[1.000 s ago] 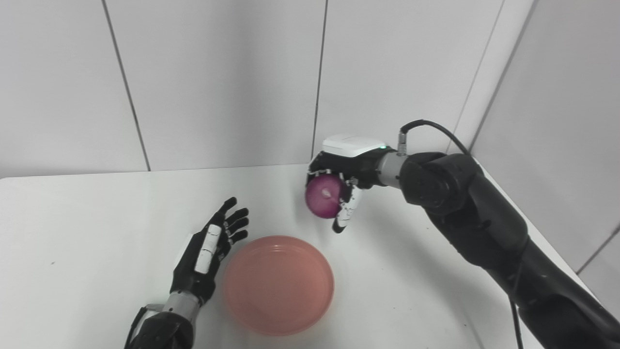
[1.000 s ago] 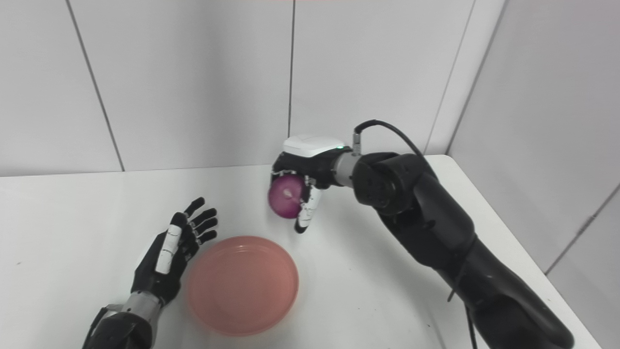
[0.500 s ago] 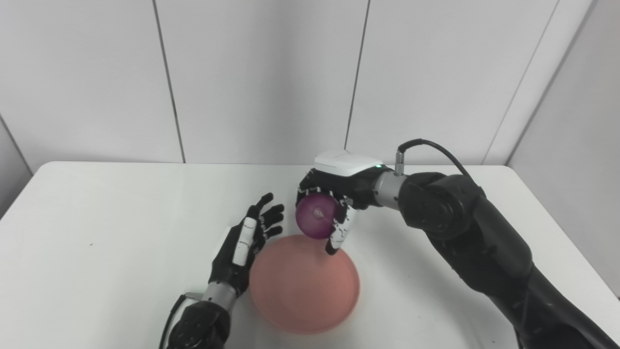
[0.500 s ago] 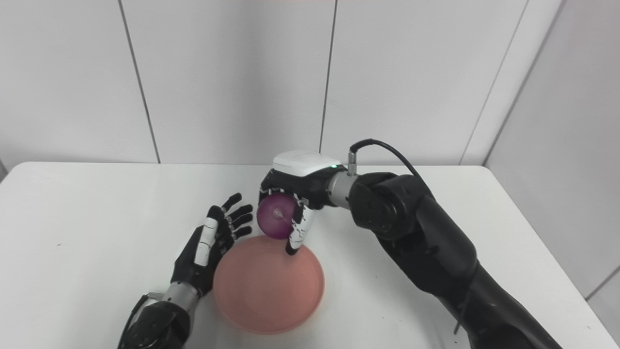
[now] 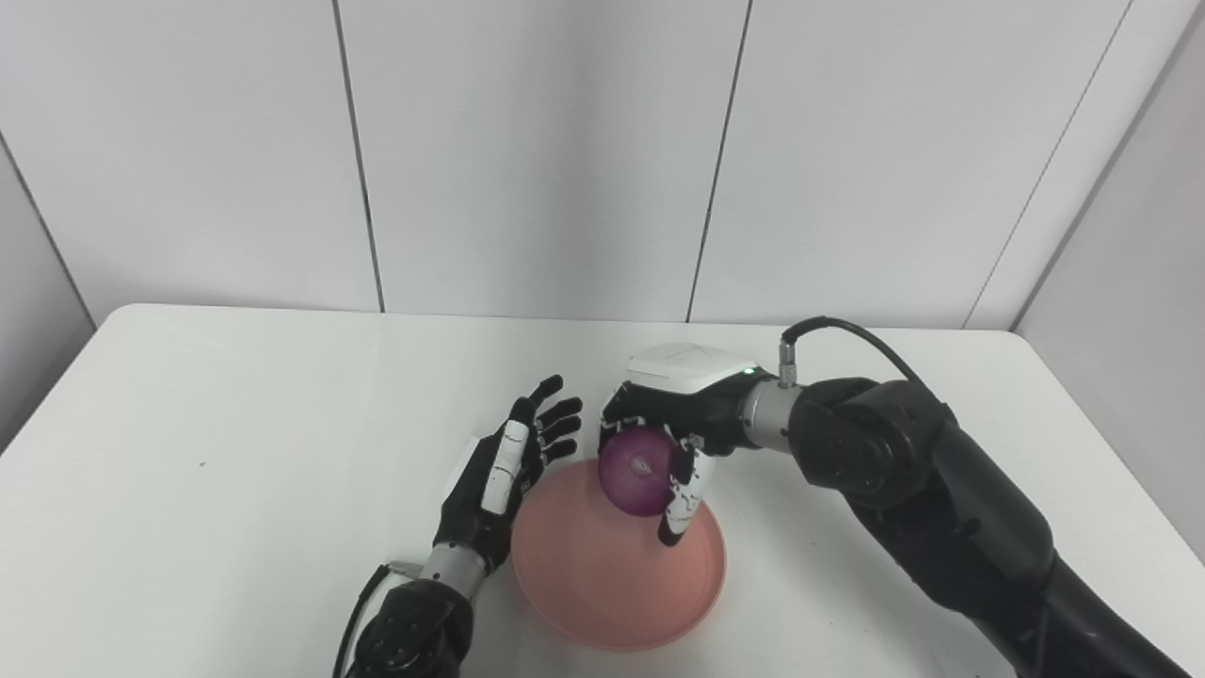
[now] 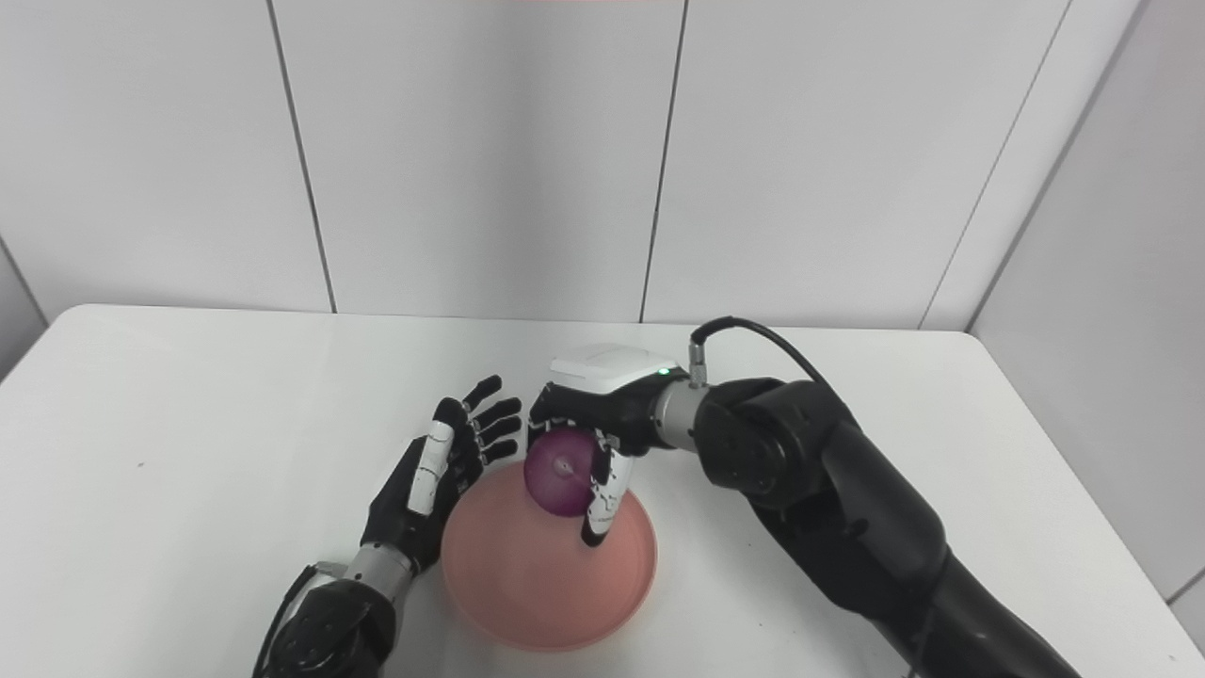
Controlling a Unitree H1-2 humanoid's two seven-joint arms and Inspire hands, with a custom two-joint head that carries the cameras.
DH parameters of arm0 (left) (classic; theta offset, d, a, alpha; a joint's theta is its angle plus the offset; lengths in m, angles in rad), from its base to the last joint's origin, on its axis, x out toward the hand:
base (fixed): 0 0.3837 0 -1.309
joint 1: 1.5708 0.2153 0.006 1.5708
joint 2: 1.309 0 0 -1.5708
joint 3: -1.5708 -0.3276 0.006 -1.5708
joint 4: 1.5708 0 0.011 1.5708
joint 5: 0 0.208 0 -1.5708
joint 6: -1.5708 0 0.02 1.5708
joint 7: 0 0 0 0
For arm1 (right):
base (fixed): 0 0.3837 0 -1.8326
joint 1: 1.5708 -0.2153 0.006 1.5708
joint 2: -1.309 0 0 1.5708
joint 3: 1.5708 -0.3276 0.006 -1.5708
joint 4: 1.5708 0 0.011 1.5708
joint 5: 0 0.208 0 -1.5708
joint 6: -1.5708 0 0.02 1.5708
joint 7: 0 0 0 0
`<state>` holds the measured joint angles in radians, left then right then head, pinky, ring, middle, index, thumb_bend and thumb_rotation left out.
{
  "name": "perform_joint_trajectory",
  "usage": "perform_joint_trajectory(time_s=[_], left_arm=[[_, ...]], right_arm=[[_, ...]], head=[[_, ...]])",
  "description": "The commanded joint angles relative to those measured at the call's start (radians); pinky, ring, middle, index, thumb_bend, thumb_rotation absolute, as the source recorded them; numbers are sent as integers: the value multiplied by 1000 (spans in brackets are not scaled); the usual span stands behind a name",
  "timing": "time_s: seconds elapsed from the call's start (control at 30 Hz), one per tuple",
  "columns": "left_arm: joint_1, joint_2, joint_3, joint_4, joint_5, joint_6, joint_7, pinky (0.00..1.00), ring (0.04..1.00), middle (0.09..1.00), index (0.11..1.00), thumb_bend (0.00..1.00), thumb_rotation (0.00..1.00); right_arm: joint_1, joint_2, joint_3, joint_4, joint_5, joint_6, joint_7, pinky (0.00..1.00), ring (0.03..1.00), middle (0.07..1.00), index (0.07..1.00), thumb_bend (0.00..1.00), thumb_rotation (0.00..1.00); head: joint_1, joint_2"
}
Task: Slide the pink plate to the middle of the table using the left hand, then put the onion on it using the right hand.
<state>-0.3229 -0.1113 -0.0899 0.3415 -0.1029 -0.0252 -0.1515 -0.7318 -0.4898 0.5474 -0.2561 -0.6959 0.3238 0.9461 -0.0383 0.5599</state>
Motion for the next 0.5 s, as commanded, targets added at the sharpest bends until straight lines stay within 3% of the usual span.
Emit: perform_joint_trajectory(time_s=[0.0, 0.2, 0.4, 0.43, 0.47], left_arm=[[19, -8, -8, 30, 8, 44, 3, 844, 861, 850, 884, 820, 964], [16, -9, -8, 36, 9, 42, 2, 843, 865, 852, 885, 824, 961], [14, -9, -7, 38, 9, 39, 4, 831, 856, 837, 874, 811, 958], [14, -8, -8, 38, 10, 38, 3, 830, 857, 838, 874, 805, 960], [14, -7, -9, 38, 11, 37, 3, 830, 858, 841, 874, 802, 963]], right_arm=[[-25, 2, 4, -11, -24, -43, -15, 306, 382, 429, 538, 523, 8], [6, 11, 25, -5, -52, -76, -28, 347, 420, 441, 534, 524, 9], [50, 18, 20, 9, -65, -149, -98, 409, 483, 472, 516, 527, 9], [56, 19, 19, 11, -68, -162, -108, 432, 508, 562, 502, 524, 102], [61, 20, 18, 12, -71, -172, -115, 441, 518, 594, 497, 523, 132]], head=[[1, 1], [0, 0], [0, 0], [-1, 0], [-1, 0]])
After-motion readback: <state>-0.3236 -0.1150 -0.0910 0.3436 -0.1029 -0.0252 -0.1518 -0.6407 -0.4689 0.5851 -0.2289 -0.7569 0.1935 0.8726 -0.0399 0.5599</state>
